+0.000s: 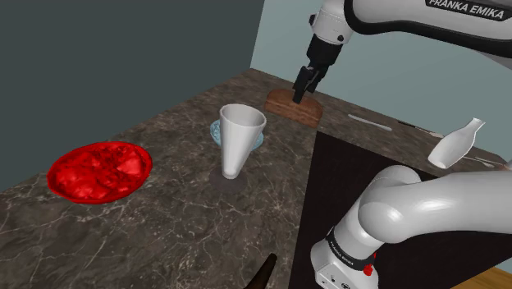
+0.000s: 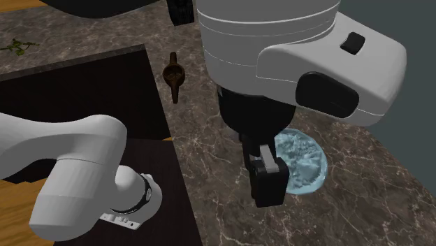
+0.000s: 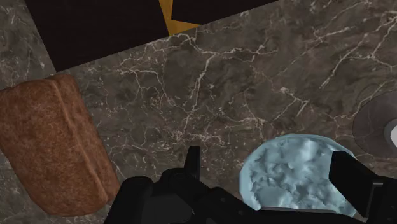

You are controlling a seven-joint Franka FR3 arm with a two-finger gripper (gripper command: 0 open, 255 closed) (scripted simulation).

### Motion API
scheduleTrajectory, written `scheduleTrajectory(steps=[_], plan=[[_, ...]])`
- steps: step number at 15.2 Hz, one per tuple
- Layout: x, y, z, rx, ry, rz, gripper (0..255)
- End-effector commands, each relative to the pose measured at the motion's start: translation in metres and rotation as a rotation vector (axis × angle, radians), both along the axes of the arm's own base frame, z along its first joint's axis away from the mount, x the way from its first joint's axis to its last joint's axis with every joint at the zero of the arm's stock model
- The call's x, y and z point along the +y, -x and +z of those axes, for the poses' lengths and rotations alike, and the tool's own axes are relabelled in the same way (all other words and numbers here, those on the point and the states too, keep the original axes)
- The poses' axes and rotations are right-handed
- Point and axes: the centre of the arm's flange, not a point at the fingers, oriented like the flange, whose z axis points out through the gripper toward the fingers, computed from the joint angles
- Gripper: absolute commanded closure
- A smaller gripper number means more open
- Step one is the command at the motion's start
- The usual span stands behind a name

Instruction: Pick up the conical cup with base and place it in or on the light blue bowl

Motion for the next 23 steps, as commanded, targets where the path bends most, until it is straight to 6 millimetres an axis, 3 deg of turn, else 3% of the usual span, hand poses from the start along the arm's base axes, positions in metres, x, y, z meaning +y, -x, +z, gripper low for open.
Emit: scheduleTrajectory(steps=[1,21,23], plan=[[0.000,0.000,0.000,0.000,0.000,0.000,0],[0.267,-0.018,-0.019,0.046,0.020,-0.037,0],[0.272,-0.019,-0.025,0.047,0.020,-0.037,0]])
